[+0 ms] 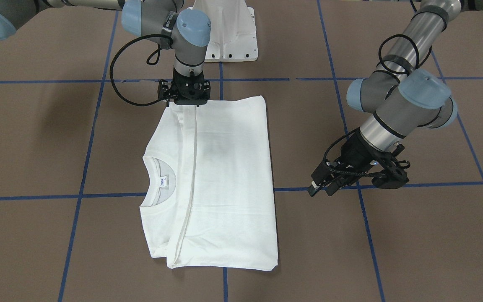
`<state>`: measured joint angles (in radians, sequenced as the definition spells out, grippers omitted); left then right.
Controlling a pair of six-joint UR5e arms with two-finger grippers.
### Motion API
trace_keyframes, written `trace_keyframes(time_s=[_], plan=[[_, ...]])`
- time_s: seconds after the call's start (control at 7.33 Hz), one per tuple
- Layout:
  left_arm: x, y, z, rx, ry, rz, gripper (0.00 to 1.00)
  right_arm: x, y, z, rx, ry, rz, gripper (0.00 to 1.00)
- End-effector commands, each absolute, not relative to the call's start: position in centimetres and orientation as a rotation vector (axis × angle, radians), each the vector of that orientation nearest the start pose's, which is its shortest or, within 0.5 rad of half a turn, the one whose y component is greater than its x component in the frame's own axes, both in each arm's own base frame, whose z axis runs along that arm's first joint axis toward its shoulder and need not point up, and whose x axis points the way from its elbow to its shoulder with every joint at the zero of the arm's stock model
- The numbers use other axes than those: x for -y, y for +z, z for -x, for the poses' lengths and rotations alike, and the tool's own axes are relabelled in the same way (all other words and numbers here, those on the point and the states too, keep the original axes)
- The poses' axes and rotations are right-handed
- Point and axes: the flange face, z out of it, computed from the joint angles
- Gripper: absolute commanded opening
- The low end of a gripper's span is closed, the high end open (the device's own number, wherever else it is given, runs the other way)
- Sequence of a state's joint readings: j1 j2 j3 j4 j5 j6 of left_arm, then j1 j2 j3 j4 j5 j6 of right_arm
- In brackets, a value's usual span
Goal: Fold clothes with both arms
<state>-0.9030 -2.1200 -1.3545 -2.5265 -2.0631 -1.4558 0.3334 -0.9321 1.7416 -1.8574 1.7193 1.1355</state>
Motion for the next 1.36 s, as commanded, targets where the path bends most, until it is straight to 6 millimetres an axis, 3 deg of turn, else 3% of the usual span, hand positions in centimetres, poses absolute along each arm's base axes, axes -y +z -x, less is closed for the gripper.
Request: trace_keyframes(time_s=[0.0,0.41,0.68,1.09,1.23], plan=[[60.6,32.4,-36.9,-1.311,-0.351,-0.246,0.71,32.8,25.5,58.8,0.535,-0.149,-0.056,1.00],[60.5,31.9,-36.7,-1.319,-0.351,-0.252,0.72,33.0,27.3,58.7,0.506,-0.179,-0.053,1.00],[60.1,30.8,-36.5,-1.337,-0.347,-0.258,0.73,34.9,28.2,56.8,0.492,-0.194,-0.049,1.00],[59.4,29.0,-36.2,-1.340,-0.374,-0.234,0.73,34.8,31.6,49.0,0.476,-0.253,-0.068,1.00],[59.0,27.7,-36.0,-1.340,-0.376,-0.230,0.73,35.3,31.2,48.3,0.459,-0.247,-0.056,1.00]])
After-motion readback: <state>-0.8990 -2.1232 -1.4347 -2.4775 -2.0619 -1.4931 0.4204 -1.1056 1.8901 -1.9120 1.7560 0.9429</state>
